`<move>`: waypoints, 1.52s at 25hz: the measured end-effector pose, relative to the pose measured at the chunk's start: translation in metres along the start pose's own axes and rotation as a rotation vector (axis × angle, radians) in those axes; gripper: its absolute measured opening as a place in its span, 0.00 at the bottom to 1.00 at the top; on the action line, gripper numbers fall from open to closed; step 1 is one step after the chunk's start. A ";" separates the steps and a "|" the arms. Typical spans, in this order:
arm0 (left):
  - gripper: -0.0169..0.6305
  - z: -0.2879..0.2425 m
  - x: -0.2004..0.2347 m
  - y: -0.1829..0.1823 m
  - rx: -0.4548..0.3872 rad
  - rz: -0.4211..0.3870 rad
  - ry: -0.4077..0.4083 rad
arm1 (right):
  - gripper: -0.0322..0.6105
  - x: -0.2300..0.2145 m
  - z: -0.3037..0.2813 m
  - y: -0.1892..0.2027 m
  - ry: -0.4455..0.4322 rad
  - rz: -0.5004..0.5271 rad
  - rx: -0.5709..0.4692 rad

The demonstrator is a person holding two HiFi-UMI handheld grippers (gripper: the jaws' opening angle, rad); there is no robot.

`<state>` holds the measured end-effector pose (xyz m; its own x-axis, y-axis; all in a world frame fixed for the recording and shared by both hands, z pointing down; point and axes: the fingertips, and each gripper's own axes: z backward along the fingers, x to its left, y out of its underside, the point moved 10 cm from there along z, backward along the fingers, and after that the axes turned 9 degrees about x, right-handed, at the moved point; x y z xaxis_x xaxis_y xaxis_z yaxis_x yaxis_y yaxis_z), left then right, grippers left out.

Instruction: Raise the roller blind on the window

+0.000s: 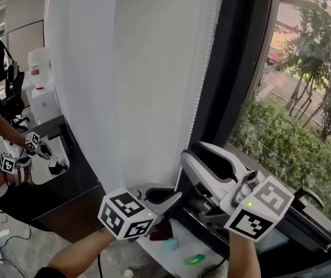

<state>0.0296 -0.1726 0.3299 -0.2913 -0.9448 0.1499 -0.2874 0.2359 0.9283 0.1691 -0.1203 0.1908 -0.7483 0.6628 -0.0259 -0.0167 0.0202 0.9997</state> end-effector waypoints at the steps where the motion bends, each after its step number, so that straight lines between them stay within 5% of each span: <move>1: 0.06 -0.003 0.000 0.007 0.018 0.006 0.000 | 0.22 0.001 -0.004 -0.005 -0.001 0.016 0.004; 6: 0.06 -0.010 0.001 0.037 0.090 0.034 0.008 | 0.09 0.006 -0.012 -0.013 0.036 0.084 0.020; 19: 0.07 -0.004 -0.002 0.042 0.084 0.010 0.042 | 0.06 -0.001 -0.011 -0.003 0.062 0.079 0.005; 21: 0.19 0.002 -0.007 0.034 0.041 0.002 0.051 | 0.06 -0.002 -0.006 0.001 0.056 0.076 0.008; 28: 0.21 0.048 -0.006 -0.028 -0.237 0.005 0.028 | 0.06 -0.010 -0.011 0.063 0.065 0.014 0.119; 38: 0.19 0.051 -0.010 -0.079 -0.314 -0.092 -0.037 | 0.06 0.002 -0.011 0.123 0.023 -0.036 0.229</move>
<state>0.0092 -0.1702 0.2378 -0.3117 -0.9487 0.0531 -0.0204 0.0625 0.9978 0.1576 -0.1247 0.3133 -0.7652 0.6411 -0.0593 0.1051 0.2152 0.9709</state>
